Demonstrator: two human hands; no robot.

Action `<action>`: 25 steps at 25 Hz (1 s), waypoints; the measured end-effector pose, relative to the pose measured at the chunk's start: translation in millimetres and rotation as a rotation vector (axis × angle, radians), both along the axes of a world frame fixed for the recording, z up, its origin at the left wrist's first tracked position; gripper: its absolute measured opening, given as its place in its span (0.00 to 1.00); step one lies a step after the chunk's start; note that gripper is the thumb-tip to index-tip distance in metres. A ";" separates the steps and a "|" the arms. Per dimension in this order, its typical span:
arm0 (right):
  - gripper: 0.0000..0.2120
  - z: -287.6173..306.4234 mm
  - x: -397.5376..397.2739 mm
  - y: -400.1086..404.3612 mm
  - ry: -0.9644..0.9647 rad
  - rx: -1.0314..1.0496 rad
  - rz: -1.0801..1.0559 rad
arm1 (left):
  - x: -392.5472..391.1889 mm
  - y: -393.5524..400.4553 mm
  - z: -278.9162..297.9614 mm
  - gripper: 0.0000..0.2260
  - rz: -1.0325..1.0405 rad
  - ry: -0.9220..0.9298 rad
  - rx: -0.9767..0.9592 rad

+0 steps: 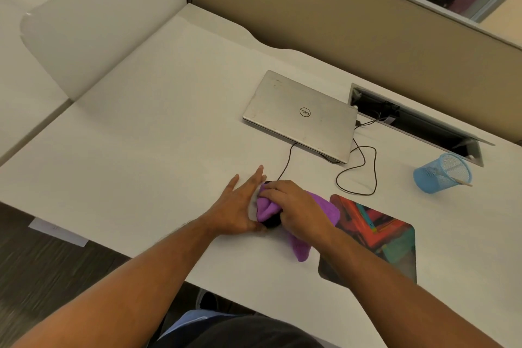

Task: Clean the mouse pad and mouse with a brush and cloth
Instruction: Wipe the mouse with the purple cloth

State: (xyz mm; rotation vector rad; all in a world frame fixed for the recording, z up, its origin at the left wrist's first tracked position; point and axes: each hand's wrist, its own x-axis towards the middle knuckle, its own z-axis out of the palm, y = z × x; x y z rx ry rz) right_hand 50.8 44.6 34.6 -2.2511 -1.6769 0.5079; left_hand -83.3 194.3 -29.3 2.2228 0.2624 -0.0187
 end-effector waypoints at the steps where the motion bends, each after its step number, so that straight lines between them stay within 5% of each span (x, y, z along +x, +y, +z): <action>1: 0.27 4.3 5.9 8.6 0.045 -0.027 -0.051 | 0.6 0.1 0.2 0.60 0.003 0.013 0.003; 4: 0.26 15.0 21.4 36.3 0.150 -0.121 -0.163 | 2.5 -0.5 0.7 0.60 0.019 0.030 0.014; 9: 0.19 9.2 17.0 44.8 -0.027 -0.226 -0.135 | 1.9 -1.3 1.1 0.61 0.027 0.025 0.021; 14: 0.29 6.8 -2.0 22.9 0.014 -0.235 -0.028 | 2.0 -0.2 1.7 0.61 0.002 0.016 0.027; 18: 0.32 6.9 -8.2 2.0 -0.096 -0.145 0.171 | 1.4 0.0 0.5 0.58 -0.022 0.000 0.053; 25: 0.19 -2.6 -11.3 -16.7 -0.272 0.049 0.386 | 1.8 4.2 -2.4 0.50 -0.066 0.018 0.127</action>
